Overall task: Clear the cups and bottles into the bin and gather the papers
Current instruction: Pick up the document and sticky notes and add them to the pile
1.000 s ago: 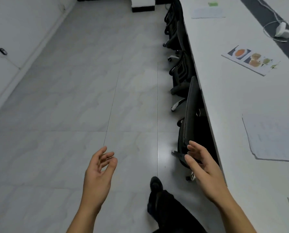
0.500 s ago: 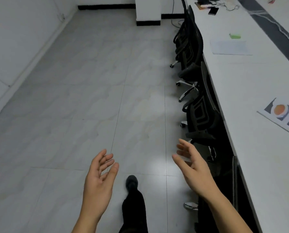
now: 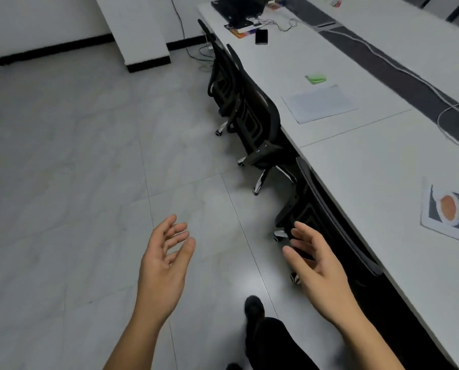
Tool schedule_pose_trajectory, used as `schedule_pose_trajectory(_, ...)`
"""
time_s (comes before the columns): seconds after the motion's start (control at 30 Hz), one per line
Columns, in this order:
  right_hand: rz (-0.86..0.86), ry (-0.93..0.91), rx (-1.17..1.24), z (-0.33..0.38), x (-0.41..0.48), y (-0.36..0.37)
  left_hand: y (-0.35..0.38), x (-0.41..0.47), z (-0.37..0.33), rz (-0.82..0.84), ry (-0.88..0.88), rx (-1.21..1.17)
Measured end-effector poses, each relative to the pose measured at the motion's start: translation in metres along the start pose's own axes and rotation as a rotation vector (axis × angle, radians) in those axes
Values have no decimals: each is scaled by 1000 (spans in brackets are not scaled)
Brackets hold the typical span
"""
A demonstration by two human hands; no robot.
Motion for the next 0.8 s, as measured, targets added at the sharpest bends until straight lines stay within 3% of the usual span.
schedule_pose_trajectory(0.23,-137,42,39,-29,196,31,67,198,-39,104,-31,87)
schedule_pose_trajectory(0.47,-157,13,38,19,398,52,91,364,-155,158,56,137)
schedule_pose_trajectory(0.63,-206,36,44,25,506,58,113,483,-185,158,37,112)
schedule_pose_trajectory(0.8,-432,148,32,1,589,49,191,614,-204,403,17,181)
Point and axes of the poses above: each hand's wrist, its own x-axis towards the middle knuckle, its own y-axis out of the palm, z = x × y, the point moved 9 cm from there along x, towards the middle knuckle, and after that the axes turned 10 degrees about -y, right-handed, at the moved point
